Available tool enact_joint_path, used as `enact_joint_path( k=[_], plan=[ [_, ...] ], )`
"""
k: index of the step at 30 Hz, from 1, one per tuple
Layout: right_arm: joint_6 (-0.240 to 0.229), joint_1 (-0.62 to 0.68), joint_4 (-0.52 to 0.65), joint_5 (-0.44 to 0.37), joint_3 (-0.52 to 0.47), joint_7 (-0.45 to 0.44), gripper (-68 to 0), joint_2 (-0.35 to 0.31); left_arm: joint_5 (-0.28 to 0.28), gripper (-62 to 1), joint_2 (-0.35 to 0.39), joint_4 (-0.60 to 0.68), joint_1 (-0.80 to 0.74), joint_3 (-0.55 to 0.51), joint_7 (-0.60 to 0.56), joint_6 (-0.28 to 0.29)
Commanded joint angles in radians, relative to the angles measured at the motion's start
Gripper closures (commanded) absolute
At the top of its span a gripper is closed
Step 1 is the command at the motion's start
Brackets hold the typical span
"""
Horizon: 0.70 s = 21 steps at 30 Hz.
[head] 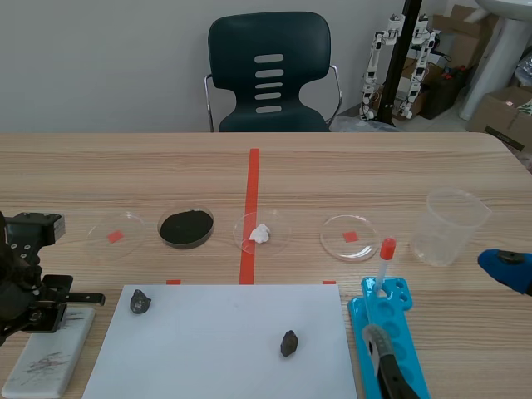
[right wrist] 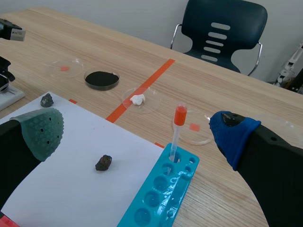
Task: Rub the mineral on the streak plate
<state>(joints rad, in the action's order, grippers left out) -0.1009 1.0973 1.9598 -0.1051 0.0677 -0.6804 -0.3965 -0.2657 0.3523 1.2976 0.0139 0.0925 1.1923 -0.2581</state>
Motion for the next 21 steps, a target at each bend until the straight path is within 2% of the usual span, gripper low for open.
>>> enact_joint_path(
  k=[1, 5, 8, 12, 16, 21],
  plan=[
    [-0.001, 0.002, 0.008, -0.011, -0.001, -0.018, -65.5, -0.011, -0.017, -7.0, 0.025, -0.022, -0.016, -0.006, 0.005, 0.015],
    [-0.001, 0.002, 0.008, -0.011, -0.001, -0.018, -65.5, -0.011, -0.153, -7.0, 0.025, -0.022, -0.017, -0.006, -0.017, 0.073],
    [-0.001, 0.002, 0.008, -0.011, -0.001, -0.018, -65.5, -0.011, -0.219, -7.0, 0.025, -0.022, -0.017, -0.006, -0.021, 0.097],
    [-0.001, 0.002, 0.008, -0.011, -0.001, -0.018, -65.5, -0.011, -0.27, -7.0, 0.025, -0.022, -0.017, -0.006, -0.022, 0.124],
    [-0.001, 0.002, 0.008, -0.011, -0.001, -0.018, -65.5, -0.011, -0.297, -7.0, 0.025, -0.022, -0.017, -0.006, -0.023, 0.142],
    [-0.001, 0.002, 0.008, -0.011, -0.001, -0.018, -65.5, -0.011, -0.292, -7.0, 0.025, -0.022, -0.016, -0.006, -0.025, 0.142]
  ],
)
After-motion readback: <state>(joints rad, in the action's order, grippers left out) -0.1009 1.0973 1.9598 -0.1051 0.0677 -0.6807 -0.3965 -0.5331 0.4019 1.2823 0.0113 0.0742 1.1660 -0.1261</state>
